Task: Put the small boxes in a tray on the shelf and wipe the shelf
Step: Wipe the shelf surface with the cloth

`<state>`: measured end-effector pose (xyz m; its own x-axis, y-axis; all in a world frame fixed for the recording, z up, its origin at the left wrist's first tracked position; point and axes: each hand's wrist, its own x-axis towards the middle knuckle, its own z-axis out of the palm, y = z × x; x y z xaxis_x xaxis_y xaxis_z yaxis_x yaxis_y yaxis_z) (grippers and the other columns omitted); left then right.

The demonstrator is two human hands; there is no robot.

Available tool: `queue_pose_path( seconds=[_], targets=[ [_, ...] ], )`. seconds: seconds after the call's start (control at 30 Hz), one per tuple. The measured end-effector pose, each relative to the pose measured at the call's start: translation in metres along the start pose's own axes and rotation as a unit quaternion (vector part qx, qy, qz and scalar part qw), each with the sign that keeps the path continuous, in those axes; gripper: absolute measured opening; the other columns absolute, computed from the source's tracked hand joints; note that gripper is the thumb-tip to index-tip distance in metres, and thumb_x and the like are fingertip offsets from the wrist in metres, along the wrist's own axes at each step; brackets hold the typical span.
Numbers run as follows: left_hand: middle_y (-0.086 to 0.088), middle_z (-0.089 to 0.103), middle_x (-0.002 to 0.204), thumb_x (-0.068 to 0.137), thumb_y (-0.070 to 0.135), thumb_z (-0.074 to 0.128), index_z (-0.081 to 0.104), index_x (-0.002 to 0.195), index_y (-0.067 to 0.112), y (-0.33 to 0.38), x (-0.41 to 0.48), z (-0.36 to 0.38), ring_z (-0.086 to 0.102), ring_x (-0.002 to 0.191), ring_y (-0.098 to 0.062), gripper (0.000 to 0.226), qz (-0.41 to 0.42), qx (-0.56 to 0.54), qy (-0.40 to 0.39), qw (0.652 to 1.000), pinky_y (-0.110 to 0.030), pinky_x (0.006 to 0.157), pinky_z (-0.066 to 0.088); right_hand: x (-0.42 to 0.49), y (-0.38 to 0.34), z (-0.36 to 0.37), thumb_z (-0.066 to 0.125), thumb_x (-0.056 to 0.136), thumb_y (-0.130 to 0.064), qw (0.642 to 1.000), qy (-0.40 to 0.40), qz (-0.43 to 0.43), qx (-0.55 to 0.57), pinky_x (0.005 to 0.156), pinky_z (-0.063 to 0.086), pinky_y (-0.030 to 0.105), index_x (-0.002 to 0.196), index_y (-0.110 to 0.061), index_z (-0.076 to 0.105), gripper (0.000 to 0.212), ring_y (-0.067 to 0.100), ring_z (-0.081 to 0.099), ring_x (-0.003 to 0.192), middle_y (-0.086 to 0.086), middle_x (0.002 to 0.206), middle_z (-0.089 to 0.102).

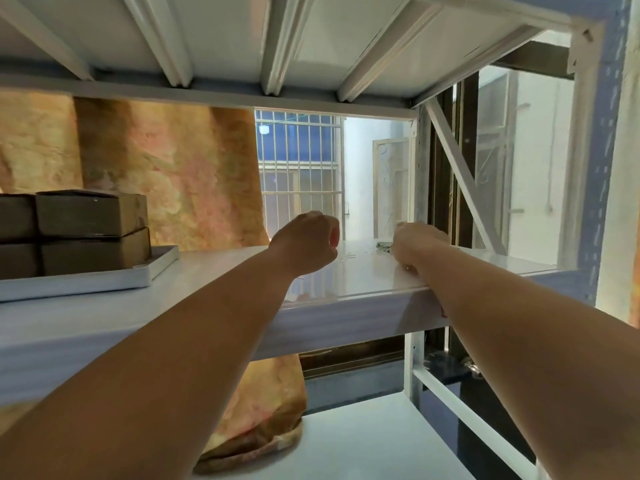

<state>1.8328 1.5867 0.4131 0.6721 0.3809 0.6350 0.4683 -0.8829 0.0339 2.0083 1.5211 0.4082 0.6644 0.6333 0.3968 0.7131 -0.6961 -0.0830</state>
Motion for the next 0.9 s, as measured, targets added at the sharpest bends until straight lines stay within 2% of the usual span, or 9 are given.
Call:
queue_pose_path(
  seconds=[0.17,0.33,0.4,0.47,0.53,0.63,0.7,0.8,0.9],
  targets=[
    [-0.006,0.063,0.105,0.088,0.010,0.055,0.063,0.099,0.009,-0.001,0.000,0.000,0.058,0.094,-0.017,0.014,0.000,-0.006,-0.005,1.000,-0.020,0.077,0.041,-0.003,0.000,-0.004,0.054,0.089,-0.006,0.998,0.052,-0.010,-0.032,0.073,0.041,0.030,0.124,-0.006,0.052,0.036,0.028,0.059,0.107,0.012,0.117,0.060],
    [-0.005,0.063,0.095,0.087,0.008,0.053,0.063,0.095,0.008,-0.002,0.002,0.000,0.059,0.089,-0.018,0.013,-0.027,-0.029,-0.003,0.999,-0.022,0.074,0.041,0.006,-0.011,-0.010,0.059,0.087,-0.014,0.973,0.065,0.034,0.220,0.068,0.049,0.031,0.090,-0.004,0.059,0.011,0.024,0.061,0.079,0.008,0.087,0.065],
    [-0.003,0.061,0.086,0.085,0.006,0.051,0.061,0.089,0.009,-0.002,0.002,-0.001,0.058,0.084,-0.019,0.011,-0.050,-0.046,-0.003,0.998,-0.024,0.070,0.040,0.008,-0.017,-0.017,0.060,0.088,-0.016,0.930,0.065,0.037,0.360,0.078,0.056,0.035,0.100,0.000,0.063,0.021,0.027,0.066,0.084,0.011,0.086,0.066],
    [-0.002,0.061,0.085,0.085,0.007,0.052,0.059,0.088,0.011,-0.003,0.003,-0.002,0.061,0.084,-0.021,0.009,-0.078,-0.080,0.002,0.994,-0.024,0.068,0.041,0.003,-0.025,-0.027,0.059,0.089,-0.015,0.853,0.034,0.038,0.519,0.086,0.055,0.036,0.114,0.001,0.060,0.030,0.029,0.067,0.092,0.013,0.090,0.064],
    [-0.002,0.061,0.091,0.087,0.013,0.054,0.059,0.102,0.011,-0.002,0.003,-0.005,0.062,0.084,-0.021,0.016,-0.107,-0.128,0.016,0.986,-0.023,0.064,0.042,-0.002,-0.033,-0.036,0.055,0.089,-0.011,0.766,-0.027,0.034,0.642,0.072,0.055,0.032,0.123,0.002,0.055,0.036,0.021,0.065,0.075,0.008,0.081,0.058],
    [-0.005,0.053,0.110,0.092,0.029,0.055,0.039,0.135,0.012,0.000,0.003,-0.011,0.054,0.090,-0.019,0.049,-0.163,-0.206,0.060,0.963,-0.024,0.067,0.042,-0.009,-0.045,-0.049,0.051,0.091,-0.007,0.689,-0.067,0.001,0.722,0.055,0.053,0.023,0.109,-0.003,0.060,0.020,0.013,0.057,0.063,0.003,0.078,0.055],
    [-0.010,0.052,0.127,0.094,0.034,0.053,0.030,0.142,0.012,-0.002,0.004,-0.015,0.057,0.106,-0.026,0.057,-0.209,-0.262,0.108,0.936,-0.032,0.083,0.049,-0.015,-0.051,-0.056,0.048,0.093,-0.006,0.646,-0.081,-0.029,0.758,0.054,0.054,0.021,0.090,-0.010,0.058,0.011,0.013,0.058,0.066,0.003,0.080,0.056],
    [-0.011,0.050,0.136,0.096,0.039,0.047,0.030,0.144,0.012,-0.011,0.008,-0.018,0.053,0.119,-0.030,0.057,-0.262,-0.354,0.124,0.889,-0.040,0.100,0.046,-0.021,-0.052,-0.067,0.046,0.093,0.000,0.585,-0.103,-0.099,0.798,0.062,0.056,0.024,0.099,-0.006,0.059,0.015,0.017,0.062,0.075,0.008,0.084,0.060],
    [-0.010,0.059,0.117,0.097,0.036,0.043,0.042,0.138,0.009,-0.016,0.008,-0.018,0.056,0.096,-0.021,0.049,-0.264,-0.423,0.071,0.864,-0.030,0.074,0.047,-0.026,-0.051,-0.080,0.042,0.093,0.006,0.550,-0.107,-0.132,0.818,0.062,0.055,0.027,0.109,-0.004,0.055,0.023,0.018,0.061,0.077,0.010,0.087,0.059]
  ],
)
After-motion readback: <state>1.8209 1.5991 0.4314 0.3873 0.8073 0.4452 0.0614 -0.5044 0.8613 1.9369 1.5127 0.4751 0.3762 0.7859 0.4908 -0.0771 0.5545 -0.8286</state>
